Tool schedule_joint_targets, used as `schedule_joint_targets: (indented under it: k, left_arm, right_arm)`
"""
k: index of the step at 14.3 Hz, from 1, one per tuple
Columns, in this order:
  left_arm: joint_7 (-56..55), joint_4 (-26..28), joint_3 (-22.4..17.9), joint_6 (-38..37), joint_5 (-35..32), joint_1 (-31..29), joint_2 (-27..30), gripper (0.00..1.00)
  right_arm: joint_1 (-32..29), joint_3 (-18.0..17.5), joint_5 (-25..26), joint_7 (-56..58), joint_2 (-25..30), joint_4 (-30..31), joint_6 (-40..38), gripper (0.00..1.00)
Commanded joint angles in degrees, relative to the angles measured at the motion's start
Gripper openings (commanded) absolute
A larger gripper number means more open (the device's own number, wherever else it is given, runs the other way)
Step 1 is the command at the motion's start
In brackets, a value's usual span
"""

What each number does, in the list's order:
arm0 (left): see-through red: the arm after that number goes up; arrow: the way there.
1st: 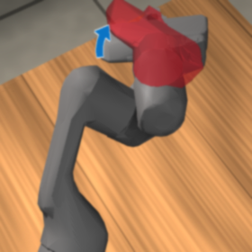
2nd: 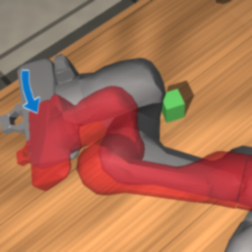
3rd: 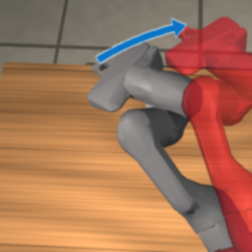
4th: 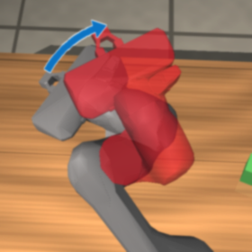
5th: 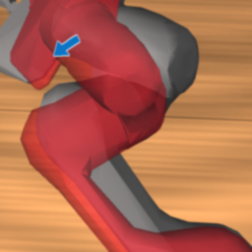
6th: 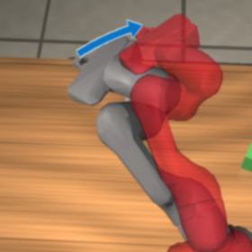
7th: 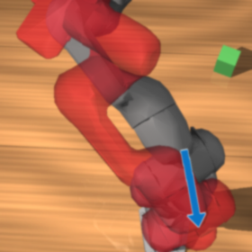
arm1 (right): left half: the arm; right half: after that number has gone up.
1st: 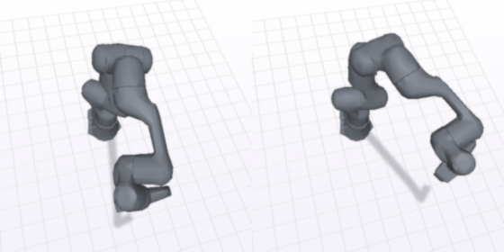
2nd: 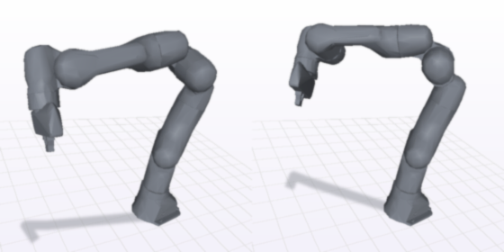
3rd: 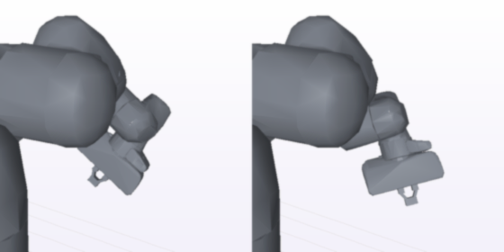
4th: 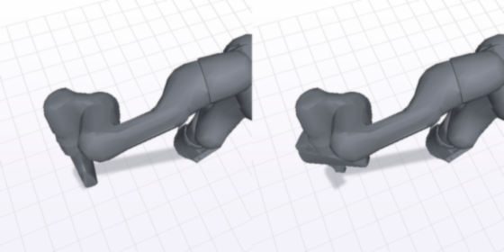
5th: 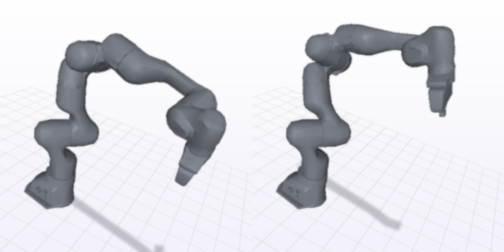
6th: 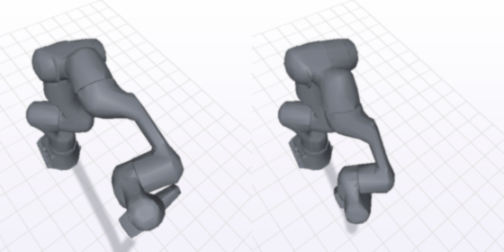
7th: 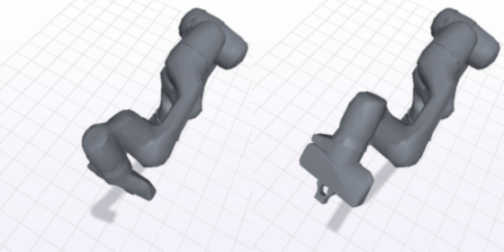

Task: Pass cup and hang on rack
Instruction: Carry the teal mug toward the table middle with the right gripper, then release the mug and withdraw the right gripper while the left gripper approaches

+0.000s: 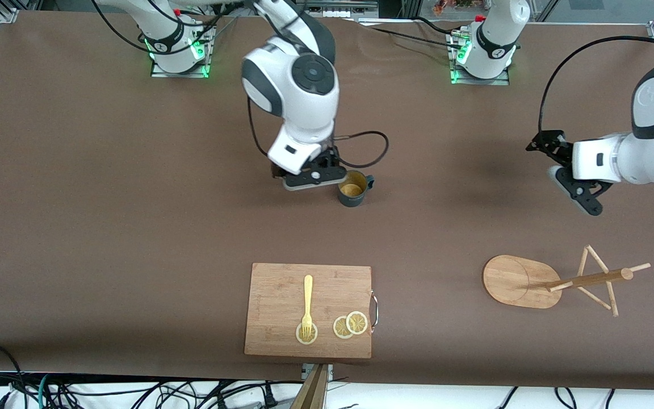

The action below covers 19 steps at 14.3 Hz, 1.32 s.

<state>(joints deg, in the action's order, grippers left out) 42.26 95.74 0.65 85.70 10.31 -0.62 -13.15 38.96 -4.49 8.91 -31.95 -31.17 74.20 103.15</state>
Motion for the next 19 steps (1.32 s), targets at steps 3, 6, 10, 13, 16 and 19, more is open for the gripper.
schedule_joint_targets:
  k: [3,6,10,13,16,19]
  left_arm:
    - [6.94,7.26,3.47,11.31,4.79,2.46,2.16,1.00]
    - [12.91,12.43,5.76,18.86,10.14,2.55,2.16,1.00]
    - [23.88,22.62,5.94,32.04,20.34,2.99,1.81,1.00]
    - [34.43,28.96,6.64,39.79,30.79,4.05,1.72,1.00]
    - [48.31,33.09,7.26,43.66,43.78,4.22,0.50,1.00]
    - [64.73,35.57,7.88,47.54,58.55,5.45,-2.39,1.00]
  right_arm:
    - [-6.52,3.77,-7.85,11.19,8.92,1.92,-12.42,1.00]
    - [-6.52,10.01,-8.30,15.23,14.45,2.96,-18.93,1.00]
    - [-6.52,23.79,-8.99,28.13,19.83,3.94,-26.76,1.00]
    - [-6.52,35.05,-17.08,41.84,19.74,6.73,-26.25,1.00]
    - [-6.61,41.81,-15.25,50.39,19.66,11.05,-26.69,1.00]
    - [-7.14,48.34,-10.76,62.13,20.00,10.97,-27.91,1.00]
